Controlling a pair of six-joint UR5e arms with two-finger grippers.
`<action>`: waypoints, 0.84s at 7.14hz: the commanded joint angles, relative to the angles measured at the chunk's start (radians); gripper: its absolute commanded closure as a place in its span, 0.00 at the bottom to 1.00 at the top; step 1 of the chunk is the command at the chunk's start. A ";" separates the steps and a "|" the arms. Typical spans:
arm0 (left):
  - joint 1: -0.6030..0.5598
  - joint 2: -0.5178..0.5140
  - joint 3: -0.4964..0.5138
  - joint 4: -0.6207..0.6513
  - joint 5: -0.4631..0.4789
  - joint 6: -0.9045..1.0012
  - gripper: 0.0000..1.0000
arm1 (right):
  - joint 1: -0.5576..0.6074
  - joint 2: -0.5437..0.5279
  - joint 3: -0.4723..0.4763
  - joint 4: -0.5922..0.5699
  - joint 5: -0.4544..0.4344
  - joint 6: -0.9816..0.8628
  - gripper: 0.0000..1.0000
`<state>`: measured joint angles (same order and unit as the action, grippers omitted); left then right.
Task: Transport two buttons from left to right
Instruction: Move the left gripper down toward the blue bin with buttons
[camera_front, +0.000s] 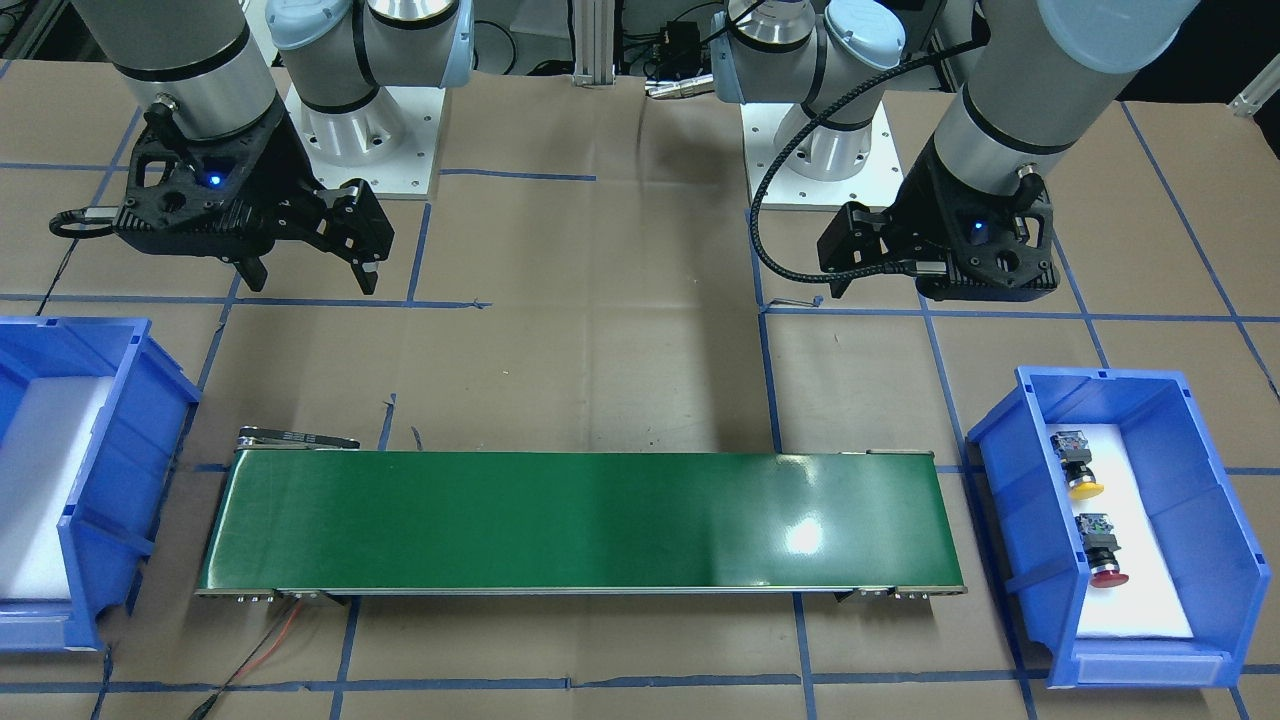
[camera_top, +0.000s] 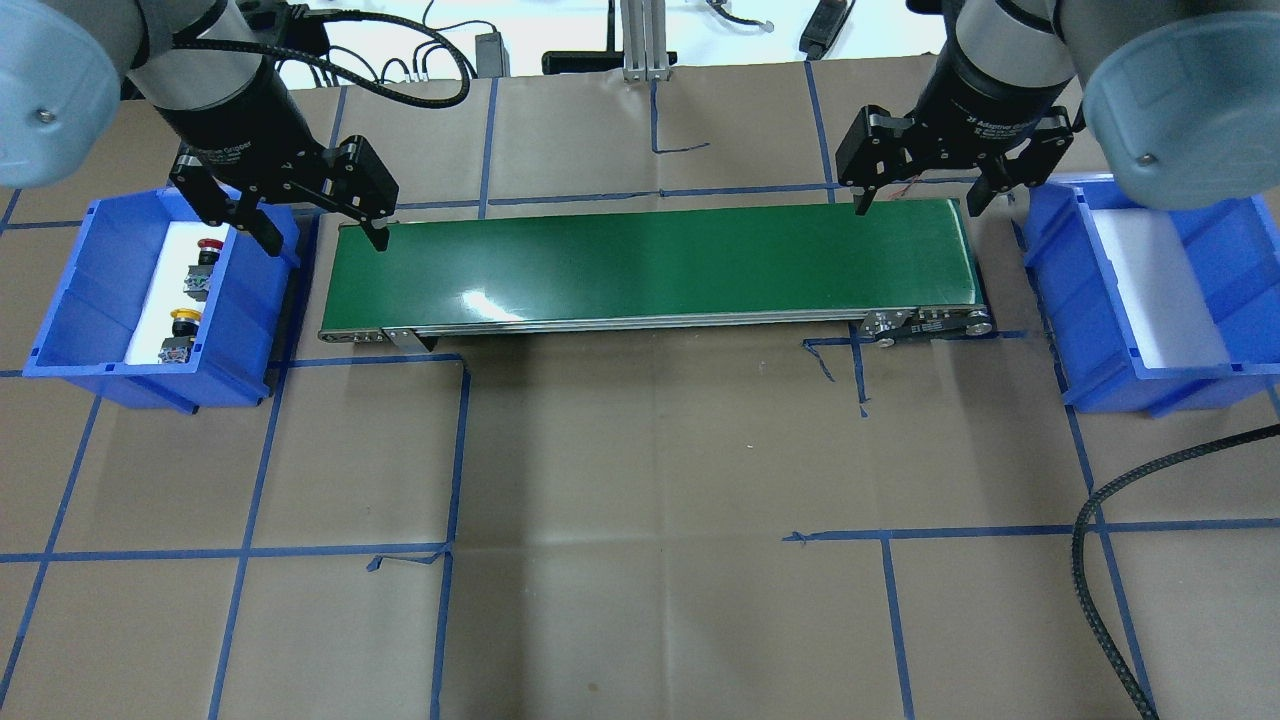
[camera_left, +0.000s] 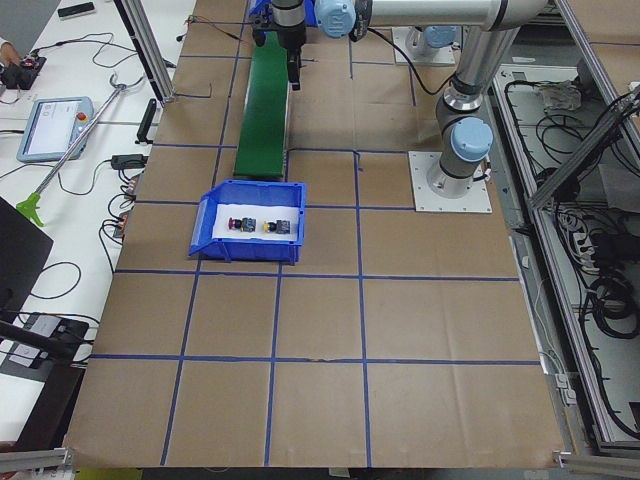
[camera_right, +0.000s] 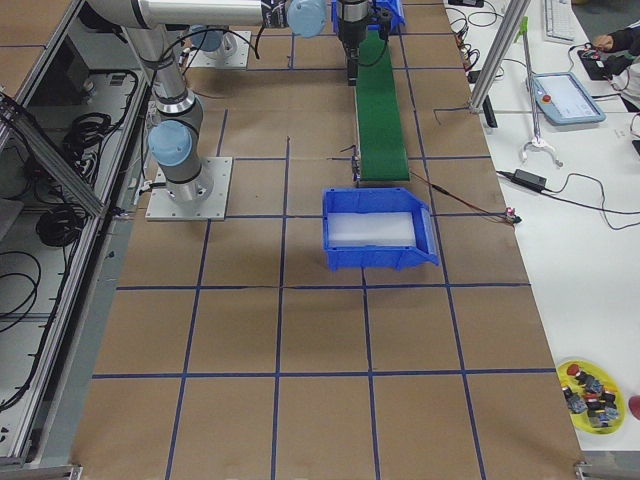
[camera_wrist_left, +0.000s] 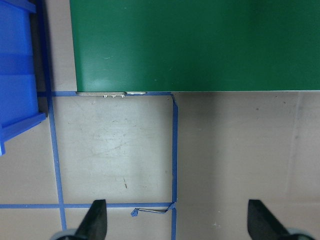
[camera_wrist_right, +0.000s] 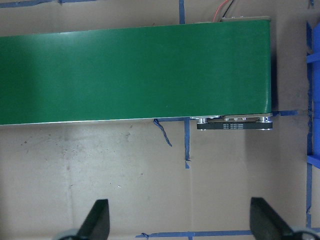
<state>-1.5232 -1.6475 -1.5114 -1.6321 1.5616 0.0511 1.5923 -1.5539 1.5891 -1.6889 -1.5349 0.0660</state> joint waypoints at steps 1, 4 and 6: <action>0.000 0.000 -0.004 0.005 0.002 0.000 0.00 | 0.000 0.000 0.000 0.000 0.001 0.000 0.00; 0.014 0.011 -0.015 0.018 0.018 0.037 0.00 | 0.000 0.000 0.000 0.000 -0.001 -0.002 0.00; 0.102 -0.005 -0.009 0.073 0.058 0.111 0.00 | 0.000 0.000 0.000 0.000 0.001 -0.002 0.00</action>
<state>-1.4802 -1.6425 -1.5220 -1.5967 1.6024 0.1154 1.5923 -1.5539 1.5892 -1.6889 -1.5345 0.0646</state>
